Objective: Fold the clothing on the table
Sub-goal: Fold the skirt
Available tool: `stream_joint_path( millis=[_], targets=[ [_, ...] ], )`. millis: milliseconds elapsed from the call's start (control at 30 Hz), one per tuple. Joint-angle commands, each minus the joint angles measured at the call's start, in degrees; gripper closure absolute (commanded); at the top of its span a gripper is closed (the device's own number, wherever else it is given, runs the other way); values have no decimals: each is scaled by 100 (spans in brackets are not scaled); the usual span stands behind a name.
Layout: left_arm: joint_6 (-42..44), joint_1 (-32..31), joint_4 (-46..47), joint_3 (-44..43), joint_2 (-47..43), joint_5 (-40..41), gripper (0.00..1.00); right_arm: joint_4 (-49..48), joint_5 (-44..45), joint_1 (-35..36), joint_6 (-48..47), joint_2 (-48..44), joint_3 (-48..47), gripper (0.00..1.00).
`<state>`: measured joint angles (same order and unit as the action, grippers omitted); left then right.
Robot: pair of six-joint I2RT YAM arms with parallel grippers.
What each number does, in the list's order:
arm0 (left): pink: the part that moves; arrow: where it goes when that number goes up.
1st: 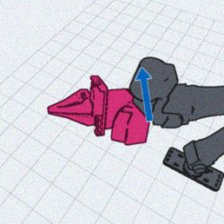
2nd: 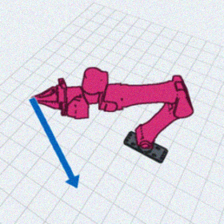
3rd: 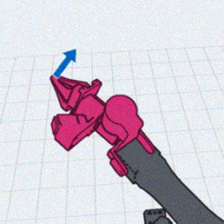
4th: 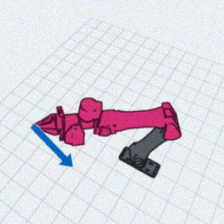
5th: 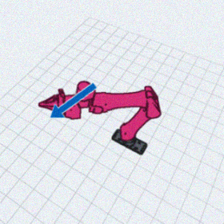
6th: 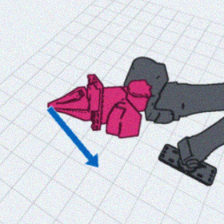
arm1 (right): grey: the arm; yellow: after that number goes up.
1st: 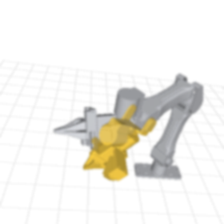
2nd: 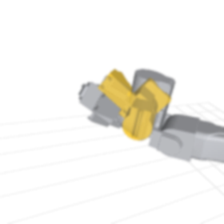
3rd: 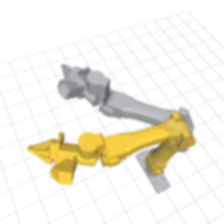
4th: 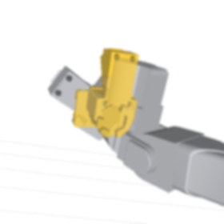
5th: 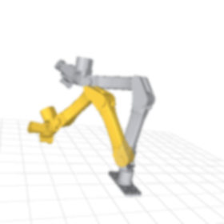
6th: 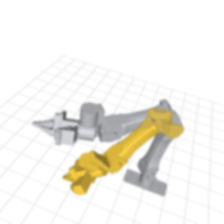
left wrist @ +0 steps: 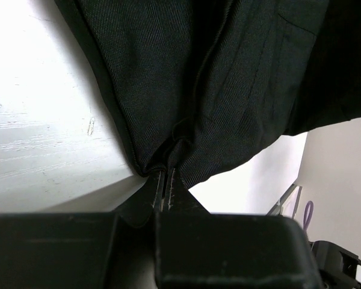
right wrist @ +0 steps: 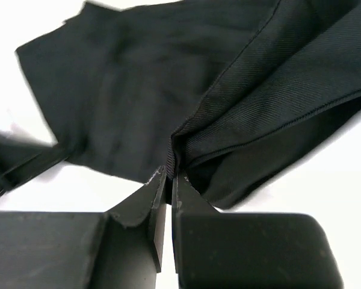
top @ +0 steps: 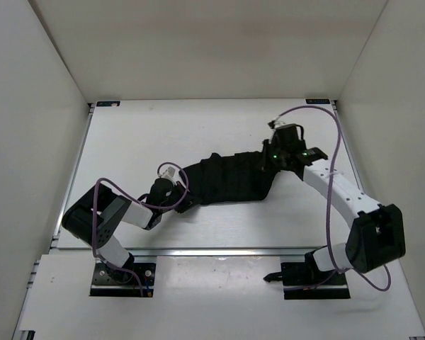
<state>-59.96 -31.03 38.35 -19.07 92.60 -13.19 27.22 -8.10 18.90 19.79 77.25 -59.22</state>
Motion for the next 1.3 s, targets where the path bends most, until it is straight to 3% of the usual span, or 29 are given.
stream_joint_path(
  millis=[0,167,367,933,1000,1033,1100,1167,1267],
  targets=[
    [169,-26,-759,290,233,203,100,-181,-139,649,-187,429,-546,100],
    [195,-44,-785,290,268,220,100,-516,-412,1642,112,1089,-1082,100],
    [204,-35,-768,325,312,237,100,-1034,-825,2249,403,1634,-1179,100],
    [196,62,-803,483,66,177,100,-1009,-1519,2716,420,2567,-1416,100],
    [152,114,-794,544,-13,115,93,-1008,-1571,2716,342,2497,-1391,86],
    [126,132,-811,562,-75,80,84,-1069,-1616,2716,280,2470,-1416,70],
    [91,176,-846,658,-232,10,70,-1254,-1660,2734,227,2233,-1338,55],
    [108,185,-934,711,-487,-26,57,-1499,-1677,2707,139,1927,-1180,44],
    [46,255,-1031,921,-891,-218,50,-1798,-1721,2558,52,1409,-978,42]
  ],
)
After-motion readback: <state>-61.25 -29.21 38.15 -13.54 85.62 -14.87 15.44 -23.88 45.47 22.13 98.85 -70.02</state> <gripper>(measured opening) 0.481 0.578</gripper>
